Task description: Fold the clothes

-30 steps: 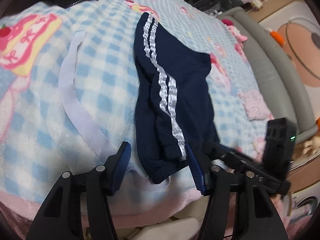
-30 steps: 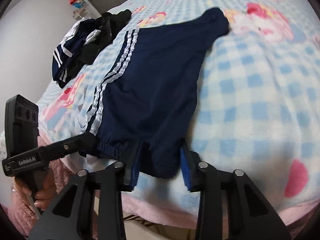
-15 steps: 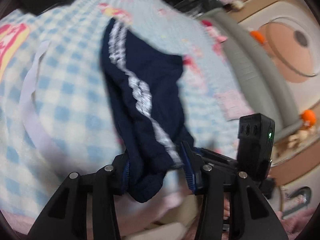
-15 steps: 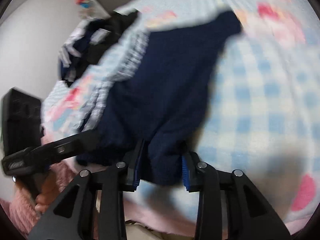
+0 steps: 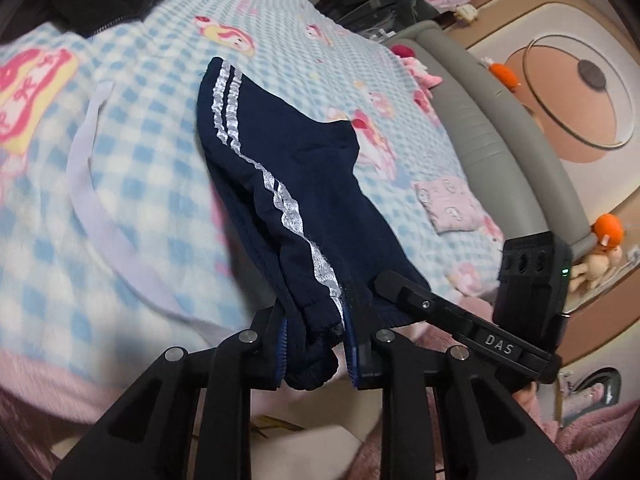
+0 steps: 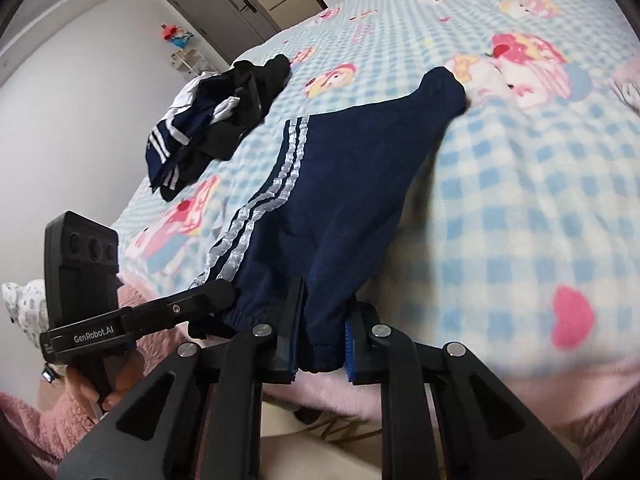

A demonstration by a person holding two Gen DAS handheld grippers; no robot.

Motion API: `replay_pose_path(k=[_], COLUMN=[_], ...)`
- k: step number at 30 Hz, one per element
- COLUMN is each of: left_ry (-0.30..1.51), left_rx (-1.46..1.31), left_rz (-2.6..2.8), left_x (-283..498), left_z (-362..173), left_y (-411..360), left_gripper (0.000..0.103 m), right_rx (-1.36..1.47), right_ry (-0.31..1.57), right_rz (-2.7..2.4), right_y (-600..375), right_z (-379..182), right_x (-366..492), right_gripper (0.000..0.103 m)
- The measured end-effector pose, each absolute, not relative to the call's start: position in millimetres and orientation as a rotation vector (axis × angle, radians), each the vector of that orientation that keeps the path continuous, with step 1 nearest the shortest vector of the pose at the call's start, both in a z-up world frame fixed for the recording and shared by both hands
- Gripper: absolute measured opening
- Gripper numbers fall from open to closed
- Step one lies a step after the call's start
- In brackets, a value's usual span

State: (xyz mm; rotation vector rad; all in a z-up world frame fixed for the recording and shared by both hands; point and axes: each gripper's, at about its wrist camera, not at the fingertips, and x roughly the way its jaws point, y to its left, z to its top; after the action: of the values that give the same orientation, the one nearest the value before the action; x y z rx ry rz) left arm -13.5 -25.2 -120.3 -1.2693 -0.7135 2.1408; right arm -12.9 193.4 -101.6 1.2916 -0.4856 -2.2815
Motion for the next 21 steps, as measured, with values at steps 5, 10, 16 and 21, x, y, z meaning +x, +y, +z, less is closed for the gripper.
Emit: replay_pose_path(k=[5, 10, 16, 21], left_ry=[-0.704, -0.665, -0.658, -0.655], left_rx=[-1.347, -1.255, -1.243, -1.269], left_rz=[2.104, 2.086, 2.072, 2.04], left_x=[-16.3, -18.6, -39.1, -77.5], left_z=[-134.7, -118.6, -113.4, -110.6], left_y=[-21.2, -19.0, -13.7, -6.4], left_gripper=[0.023, 0.023, 0.023, 0.023], right_rx=[1.442, 1.363, 1.355, 1.345], right_ry=[-0.565, -0.614, -0.709, -0.76], right_rz=[-2.22, -2.229, -2.175, -2.139], right_y=[202.2, 206.2, 207.3, 213.0], right_z=[-130.5, -117.5, -113.5, -106.7], right_x=[-15.6, -22.3, -38.0, -69.6], right_gripper=[0.016, 0.016, 0.019, 0.021])
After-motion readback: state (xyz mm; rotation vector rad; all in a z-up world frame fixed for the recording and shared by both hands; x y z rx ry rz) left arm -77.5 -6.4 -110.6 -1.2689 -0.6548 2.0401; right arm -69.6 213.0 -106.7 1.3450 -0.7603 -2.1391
